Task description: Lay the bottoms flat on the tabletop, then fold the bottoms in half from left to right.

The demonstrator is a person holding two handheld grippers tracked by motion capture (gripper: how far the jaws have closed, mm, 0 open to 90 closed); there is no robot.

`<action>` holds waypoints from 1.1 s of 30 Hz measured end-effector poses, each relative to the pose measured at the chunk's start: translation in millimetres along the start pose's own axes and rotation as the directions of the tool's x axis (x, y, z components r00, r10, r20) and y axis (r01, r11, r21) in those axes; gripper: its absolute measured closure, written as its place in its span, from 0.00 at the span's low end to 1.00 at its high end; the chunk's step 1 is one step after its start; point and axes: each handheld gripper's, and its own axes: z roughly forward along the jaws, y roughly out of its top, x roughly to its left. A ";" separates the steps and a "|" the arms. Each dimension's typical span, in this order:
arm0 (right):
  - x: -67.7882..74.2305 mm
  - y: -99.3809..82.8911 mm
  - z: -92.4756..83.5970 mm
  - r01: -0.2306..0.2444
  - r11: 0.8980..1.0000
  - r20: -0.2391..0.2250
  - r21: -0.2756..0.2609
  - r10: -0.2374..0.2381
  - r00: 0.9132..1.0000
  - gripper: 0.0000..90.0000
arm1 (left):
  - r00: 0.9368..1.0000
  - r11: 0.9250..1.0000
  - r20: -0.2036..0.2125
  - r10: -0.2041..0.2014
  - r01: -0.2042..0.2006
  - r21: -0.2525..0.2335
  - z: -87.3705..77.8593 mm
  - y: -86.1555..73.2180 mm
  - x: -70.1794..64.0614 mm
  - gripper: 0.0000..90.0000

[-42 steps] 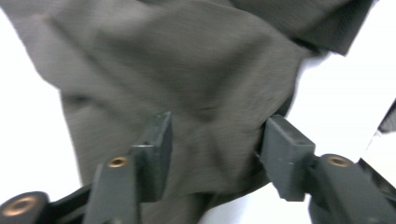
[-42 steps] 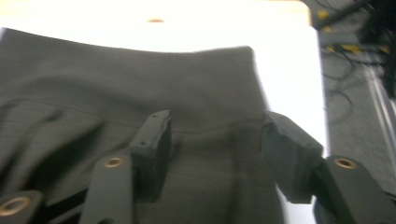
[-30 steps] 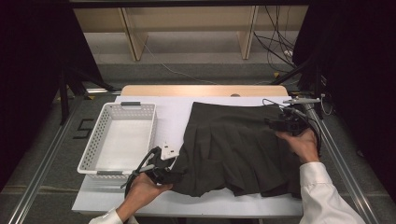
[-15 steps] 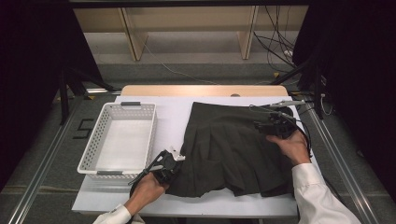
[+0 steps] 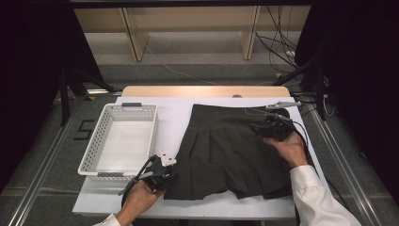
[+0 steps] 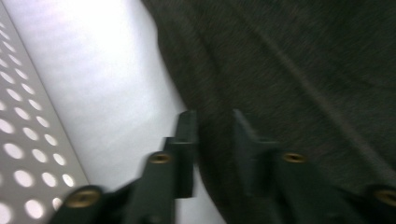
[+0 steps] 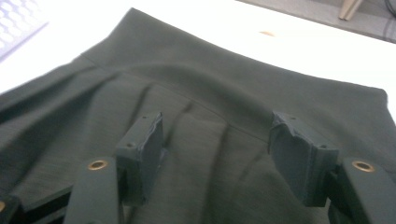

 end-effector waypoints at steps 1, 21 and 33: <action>2.6 1.4 -0.1 -0.009 1.000 -0.011 -0.011 0.009 1.000 0.40 | 1.000 1.000 0.021 -0.005 0.006 -0.004 -0.3 -0.6 -0.8 0.63; 102.6 35.0 36.5 0.093 0.995 -0.182 -0.023 -0.096 0.979 0.25 | 0.989 0.990 0.065 -0.135 0.131 0.061 8.1 -5.4 -1.1 0.18; 124.3 41.3 55.0 0.147 0.989 -0.216 0.006 -0.142 0.966 0.24 | 0.963 0.965 0.099 -0.250 0.239 0.109 22.8 -9.0 7.9 0.17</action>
